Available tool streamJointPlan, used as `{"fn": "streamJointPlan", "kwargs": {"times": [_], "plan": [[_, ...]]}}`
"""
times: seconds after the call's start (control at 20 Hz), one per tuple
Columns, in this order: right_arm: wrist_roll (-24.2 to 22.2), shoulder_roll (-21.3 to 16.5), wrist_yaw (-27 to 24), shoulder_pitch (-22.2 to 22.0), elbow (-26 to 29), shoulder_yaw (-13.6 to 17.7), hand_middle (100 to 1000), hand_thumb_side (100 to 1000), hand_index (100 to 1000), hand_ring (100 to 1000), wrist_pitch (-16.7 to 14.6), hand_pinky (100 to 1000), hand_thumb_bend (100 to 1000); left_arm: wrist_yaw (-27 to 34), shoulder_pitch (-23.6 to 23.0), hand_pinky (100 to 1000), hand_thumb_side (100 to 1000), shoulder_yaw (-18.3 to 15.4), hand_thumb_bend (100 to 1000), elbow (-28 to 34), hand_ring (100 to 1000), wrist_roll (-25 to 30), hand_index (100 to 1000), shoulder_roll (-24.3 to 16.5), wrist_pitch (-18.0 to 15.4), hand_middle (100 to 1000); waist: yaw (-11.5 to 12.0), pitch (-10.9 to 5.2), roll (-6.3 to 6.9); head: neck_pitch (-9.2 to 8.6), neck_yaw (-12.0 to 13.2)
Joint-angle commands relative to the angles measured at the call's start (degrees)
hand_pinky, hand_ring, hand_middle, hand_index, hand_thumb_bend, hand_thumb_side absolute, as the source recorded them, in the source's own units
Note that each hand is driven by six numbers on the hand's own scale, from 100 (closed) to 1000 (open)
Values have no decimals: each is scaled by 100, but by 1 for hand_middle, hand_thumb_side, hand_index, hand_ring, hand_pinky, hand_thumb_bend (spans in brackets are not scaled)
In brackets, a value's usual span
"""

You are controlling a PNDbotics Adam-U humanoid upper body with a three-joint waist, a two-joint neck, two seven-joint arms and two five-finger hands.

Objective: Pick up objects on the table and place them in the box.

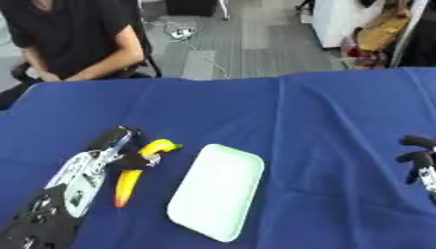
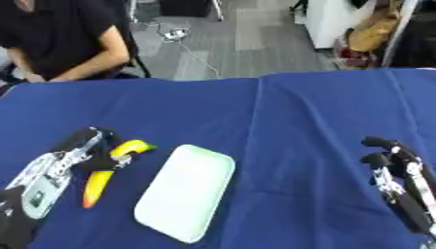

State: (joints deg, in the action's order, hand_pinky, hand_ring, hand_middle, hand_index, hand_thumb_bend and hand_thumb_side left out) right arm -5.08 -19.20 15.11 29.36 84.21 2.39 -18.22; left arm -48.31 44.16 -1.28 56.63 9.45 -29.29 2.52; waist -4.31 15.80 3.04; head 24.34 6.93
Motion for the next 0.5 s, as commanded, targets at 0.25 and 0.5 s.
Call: {"fn": "streamJointPlan", "kwargs": {"times": [0.25, 0.5], "plan": [[-8, -112, -36, 33, 142, 9, 764, 812, 861, 637, -11, 381, 100, -119, 102, 458, 642, -2, 284, -130, 476, -69, 756, -19, 16, 586, -6, -76, -15, -75, 36], [-11, -111, -38, 30, 144, 6, 764, 812, 861, 637, -11, 381, 100, -239, 140, 413, 620, -4, 287, -282, 433, -97, 735, 15, 77, 547, -6, -73, -16, -79, 41]]}}
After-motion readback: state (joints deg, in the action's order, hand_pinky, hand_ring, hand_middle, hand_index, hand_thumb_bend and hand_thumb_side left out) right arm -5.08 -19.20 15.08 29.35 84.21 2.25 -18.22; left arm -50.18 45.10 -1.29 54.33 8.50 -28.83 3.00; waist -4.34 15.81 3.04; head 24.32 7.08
